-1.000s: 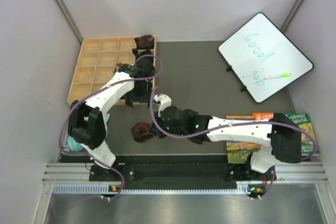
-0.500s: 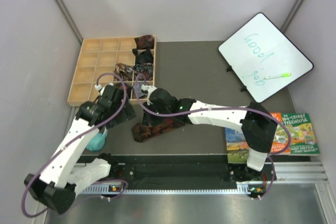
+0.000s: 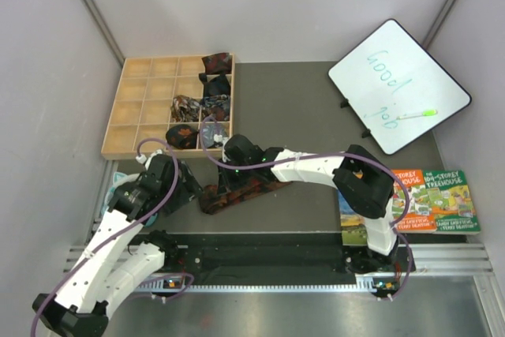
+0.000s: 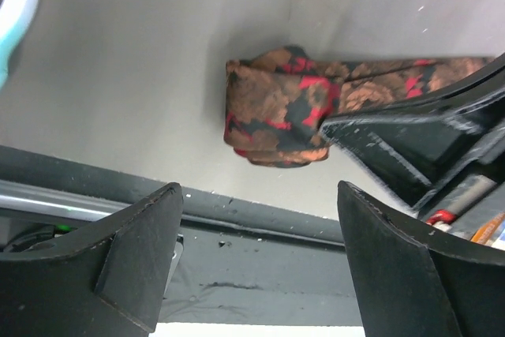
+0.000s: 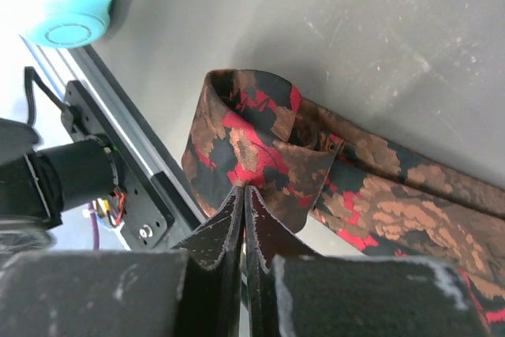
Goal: Roll the ties
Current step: Roll the tie at the center of the board.
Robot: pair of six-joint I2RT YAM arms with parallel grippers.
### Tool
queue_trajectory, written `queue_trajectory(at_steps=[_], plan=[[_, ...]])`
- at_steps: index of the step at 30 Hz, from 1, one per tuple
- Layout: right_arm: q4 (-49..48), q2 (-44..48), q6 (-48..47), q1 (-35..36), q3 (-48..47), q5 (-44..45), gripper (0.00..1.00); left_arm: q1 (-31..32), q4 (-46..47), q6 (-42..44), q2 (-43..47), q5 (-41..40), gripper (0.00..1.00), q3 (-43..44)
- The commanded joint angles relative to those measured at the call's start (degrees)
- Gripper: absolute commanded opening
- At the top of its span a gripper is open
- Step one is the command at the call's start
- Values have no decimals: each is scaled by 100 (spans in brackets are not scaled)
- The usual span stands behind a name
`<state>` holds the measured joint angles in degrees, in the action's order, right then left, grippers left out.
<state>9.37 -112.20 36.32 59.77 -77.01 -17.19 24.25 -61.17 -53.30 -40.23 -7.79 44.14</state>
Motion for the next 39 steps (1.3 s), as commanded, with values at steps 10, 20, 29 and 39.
queue_trajectory(at_steps=[10,20,29,39], plan=[[-637,-82,86,-158,450,-100,0,-17,570,-181,24,164,80,-573],[-875,-144,156,-290,749,-83,0,-17,1221,-216,-125,260,75,-907],[-1086,-144,183,-343,1056,-21,0,-8,1879,-251,-600,428,69,-1214],[-1183,-153,174,-352,1285,31,0,167,2785,-339,-995,569,59,-1733]])
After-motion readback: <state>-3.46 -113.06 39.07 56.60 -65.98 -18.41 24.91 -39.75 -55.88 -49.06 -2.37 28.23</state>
